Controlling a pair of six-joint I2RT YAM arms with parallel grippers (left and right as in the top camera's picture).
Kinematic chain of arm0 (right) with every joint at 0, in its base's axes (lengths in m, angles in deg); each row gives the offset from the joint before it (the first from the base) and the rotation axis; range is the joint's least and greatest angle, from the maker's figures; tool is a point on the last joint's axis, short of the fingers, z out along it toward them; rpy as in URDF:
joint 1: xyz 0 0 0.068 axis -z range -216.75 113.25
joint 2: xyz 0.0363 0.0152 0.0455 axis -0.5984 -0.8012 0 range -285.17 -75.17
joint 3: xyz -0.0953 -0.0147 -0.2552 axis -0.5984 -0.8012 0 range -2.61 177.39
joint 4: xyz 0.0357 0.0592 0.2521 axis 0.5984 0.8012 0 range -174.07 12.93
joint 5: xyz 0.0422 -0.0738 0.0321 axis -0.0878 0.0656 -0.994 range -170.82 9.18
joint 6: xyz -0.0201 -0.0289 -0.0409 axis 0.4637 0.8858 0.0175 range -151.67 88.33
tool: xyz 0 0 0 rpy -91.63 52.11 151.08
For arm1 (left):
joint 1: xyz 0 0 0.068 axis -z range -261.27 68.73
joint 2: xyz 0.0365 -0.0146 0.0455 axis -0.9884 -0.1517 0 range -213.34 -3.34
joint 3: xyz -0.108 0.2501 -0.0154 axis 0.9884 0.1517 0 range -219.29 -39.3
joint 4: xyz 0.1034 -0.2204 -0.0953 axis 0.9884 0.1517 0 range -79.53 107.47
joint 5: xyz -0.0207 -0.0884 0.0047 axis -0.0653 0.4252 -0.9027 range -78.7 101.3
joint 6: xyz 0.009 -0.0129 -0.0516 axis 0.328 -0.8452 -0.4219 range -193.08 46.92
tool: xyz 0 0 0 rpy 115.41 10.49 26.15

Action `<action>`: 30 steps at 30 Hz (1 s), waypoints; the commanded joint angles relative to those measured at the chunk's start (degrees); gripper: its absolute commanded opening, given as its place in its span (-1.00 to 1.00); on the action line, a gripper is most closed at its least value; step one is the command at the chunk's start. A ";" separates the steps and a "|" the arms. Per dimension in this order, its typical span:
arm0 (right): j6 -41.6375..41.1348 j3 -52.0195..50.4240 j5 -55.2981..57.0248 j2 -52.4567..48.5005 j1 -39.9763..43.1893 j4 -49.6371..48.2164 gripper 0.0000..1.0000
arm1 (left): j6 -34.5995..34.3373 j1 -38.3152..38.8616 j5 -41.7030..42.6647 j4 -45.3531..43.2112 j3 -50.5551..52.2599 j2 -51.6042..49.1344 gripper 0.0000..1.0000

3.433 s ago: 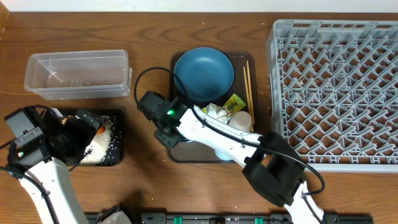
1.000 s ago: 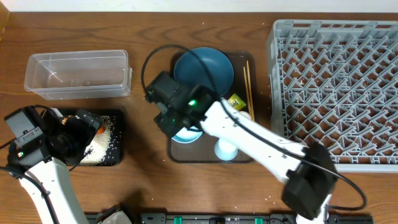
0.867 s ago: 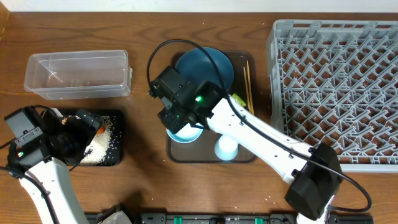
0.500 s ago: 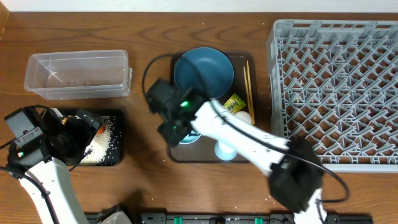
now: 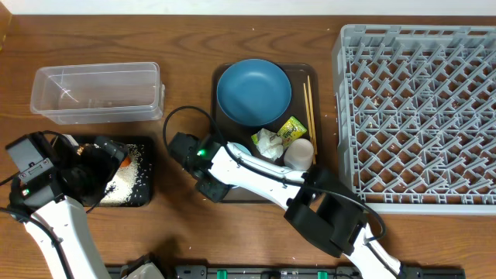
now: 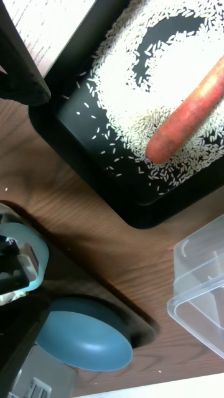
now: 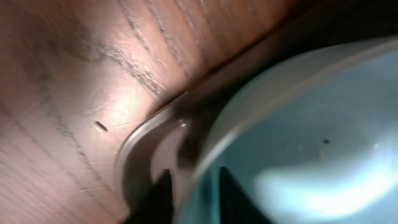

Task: Sort waste into correct bins and load items into the dishwasher rack
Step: 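Lift the light-blue bowl with the right gripper toward the dish rack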

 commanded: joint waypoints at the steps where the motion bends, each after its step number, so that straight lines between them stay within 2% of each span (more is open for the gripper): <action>1: 0.28 0.28 3.02 -0.72 -0.22 -0.11 -0.92 | 1.36 -0.35 0.55 0.11 -0.13 -0.17 0.96; 2: 0.31 0.28 3.28 -0.72 -0.22 -0.07 -0.98 | 1.36 -0.35 0.52 0.11 -0.13 -0.17 0.96; 10: 0.00 1.31 2.95 -0.70 0.00 0.94 -0.98 | 1.33 -0.35 0.52 0.11 -0.13 -0.17 0.96; 20: -0.44 10.14 2.58 5.49 1.44 6.29 -0.98 | 1.36 -0.35 0.52 0.11 -0.13 -0.17 0.95; 30: -0.37 10.62 2.58 17.86 12.87 11.06 -0.98 | 1.36 -0.35 0.52 0.11 -0.13 -0.17 0.96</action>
